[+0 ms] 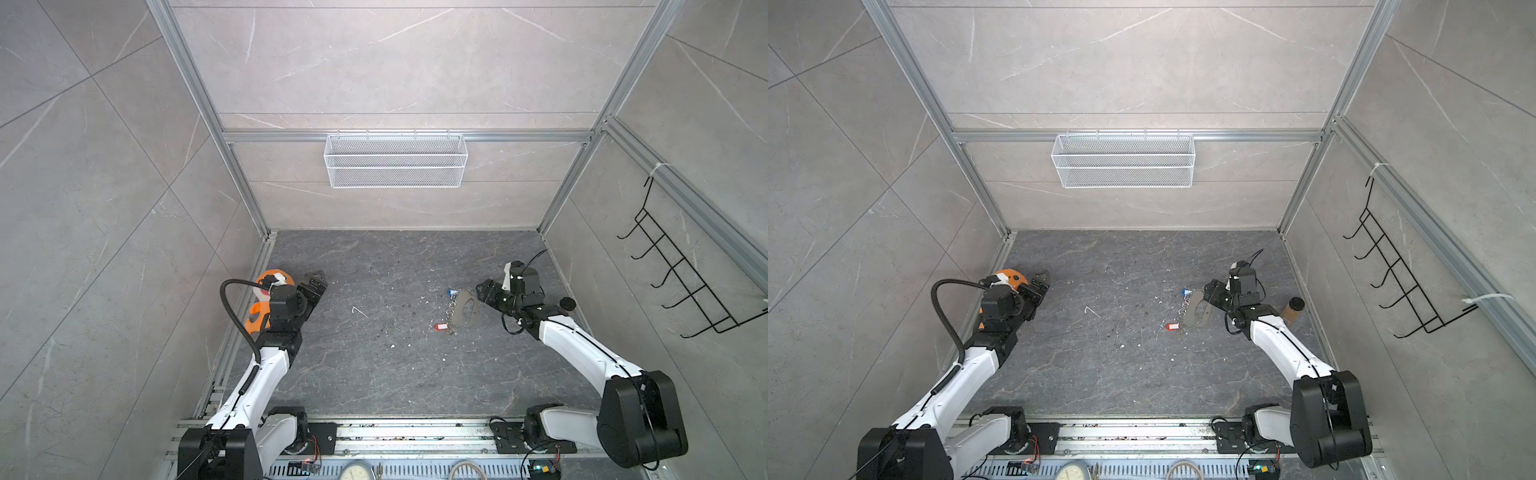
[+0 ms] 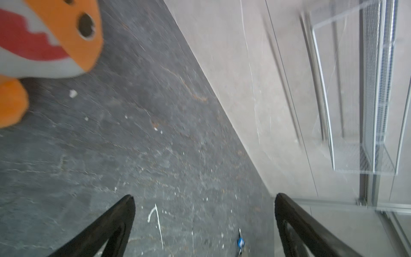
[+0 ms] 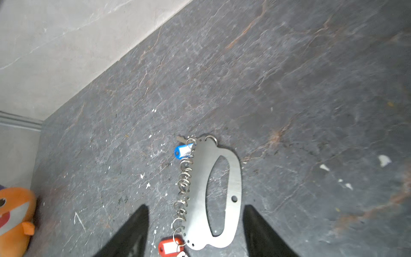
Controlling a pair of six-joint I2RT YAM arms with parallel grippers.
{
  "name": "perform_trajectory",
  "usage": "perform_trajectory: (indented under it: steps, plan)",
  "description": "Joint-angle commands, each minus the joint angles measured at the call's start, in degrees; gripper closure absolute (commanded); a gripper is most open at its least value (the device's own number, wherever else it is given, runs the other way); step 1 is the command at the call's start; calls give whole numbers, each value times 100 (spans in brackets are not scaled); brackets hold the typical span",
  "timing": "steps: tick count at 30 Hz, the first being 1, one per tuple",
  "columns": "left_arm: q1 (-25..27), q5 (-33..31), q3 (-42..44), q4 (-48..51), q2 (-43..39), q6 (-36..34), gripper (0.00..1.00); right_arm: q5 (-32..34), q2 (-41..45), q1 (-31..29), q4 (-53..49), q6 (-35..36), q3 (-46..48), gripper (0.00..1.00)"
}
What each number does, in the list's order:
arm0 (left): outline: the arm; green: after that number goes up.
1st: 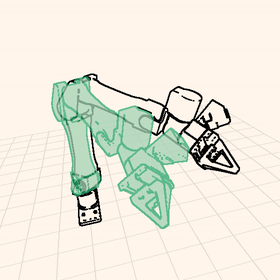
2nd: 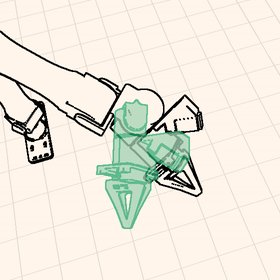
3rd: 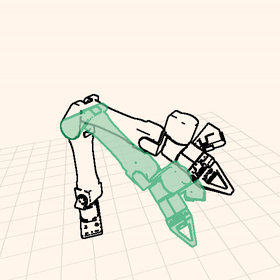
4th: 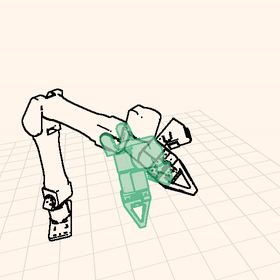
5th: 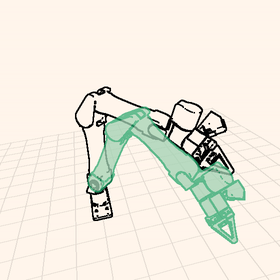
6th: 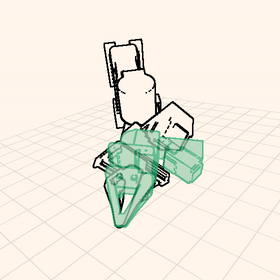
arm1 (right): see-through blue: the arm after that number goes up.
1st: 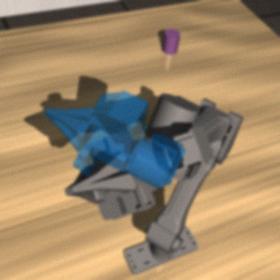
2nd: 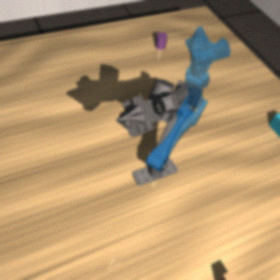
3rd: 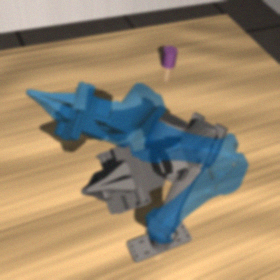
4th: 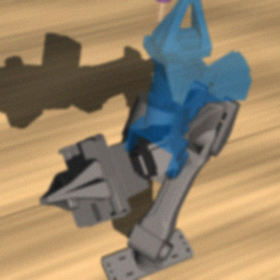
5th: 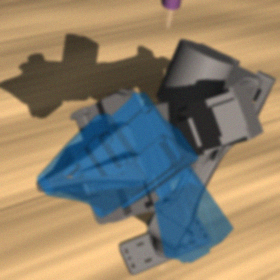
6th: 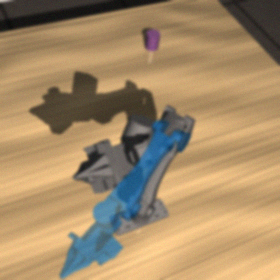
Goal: Remove the keys from the keyring
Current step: 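Move the right gripper over the steel keyring plate while the left arm rises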
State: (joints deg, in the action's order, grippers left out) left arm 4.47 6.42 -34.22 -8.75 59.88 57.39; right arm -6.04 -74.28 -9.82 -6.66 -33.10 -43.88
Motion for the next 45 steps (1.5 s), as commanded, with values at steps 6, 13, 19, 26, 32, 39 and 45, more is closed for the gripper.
perform_trajectory:
  steps: [6,13,19,26,32,39,45]
  plan:
    - [721,942,-113,306,192,-632,18,146,-504,-804,-365,189,-3,51]
    - [1529,627,-49,466,516,-992,18,270,-1123,-1376,-291,159,-135,61]
    - [1757,590,-162,669,772,-1201,18,1243,-1393,-1963,-845,667,-500,60]
    - [1794,528,-171,692,776,-1262,19,2293,-1856,-2473,-1482,931,-988,61]
    - [1800,510,-185,759,799,-1282,18,2837,-2282,-2816,-1824,1025,-1399,65]
    - [1795,493,-146,790,755,-1300,18,2933,-2574,-2947,-1835,1008,-1565,69]
    - [1794,466,-141,864,709,-1330,18,2830,-2730,-2955,-1809,973,-1626,73]
